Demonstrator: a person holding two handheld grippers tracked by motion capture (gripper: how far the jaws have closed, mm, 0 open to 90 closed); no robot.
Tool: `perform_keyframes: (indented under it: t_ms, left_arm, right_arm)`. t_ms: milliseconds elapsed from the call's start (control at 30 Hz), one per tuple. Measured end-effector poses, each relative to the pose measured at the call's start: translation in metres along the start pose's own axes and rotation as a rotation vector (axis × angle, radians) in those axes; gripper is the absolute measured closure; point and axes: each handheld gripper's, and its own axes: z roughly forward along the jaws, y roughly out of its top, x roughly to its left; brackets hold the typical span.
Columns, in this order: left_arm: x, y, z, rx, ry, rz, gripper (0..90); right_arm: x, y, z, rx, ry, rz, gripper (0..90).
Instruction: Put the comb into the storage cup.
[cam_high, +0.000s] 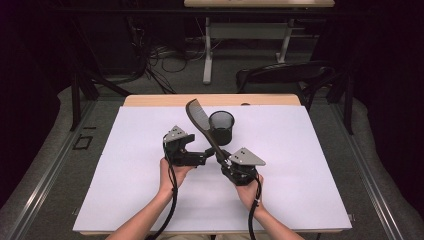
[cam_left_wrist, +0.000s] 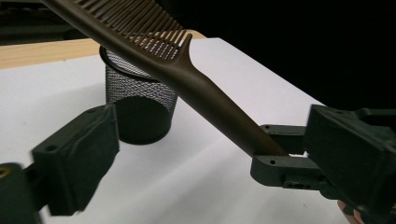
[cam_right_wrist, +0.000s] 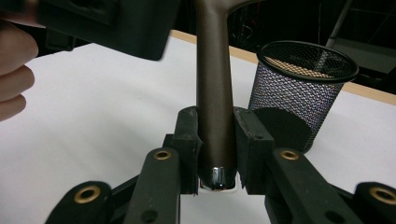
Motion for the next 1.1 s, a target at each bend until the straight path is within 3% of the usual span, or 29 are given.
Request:
perform_keyframes:
  t_ms: [467,833,1100]
  left_arm:
    - [0.010,-0.005,0.002,-0.031,-0.098,-0.142,33.6]
    - [0.016,-0.009,0.003,-0.045,-0.090,-0.185,54.2]
    - [0.019,-0.011,0.004,-0.061,-0.102,-0.217,59.1]
  right_arm:
    - [0.010,-0.005,0.002,-0.017,0.002,-0.026,72.5]
    - [0.011,-0.008,0.004,-0.017,0.015,-0.041,72.4]
    - [0.011,-0.009,0.006,-0.013,0.019,-0.054,72.4]
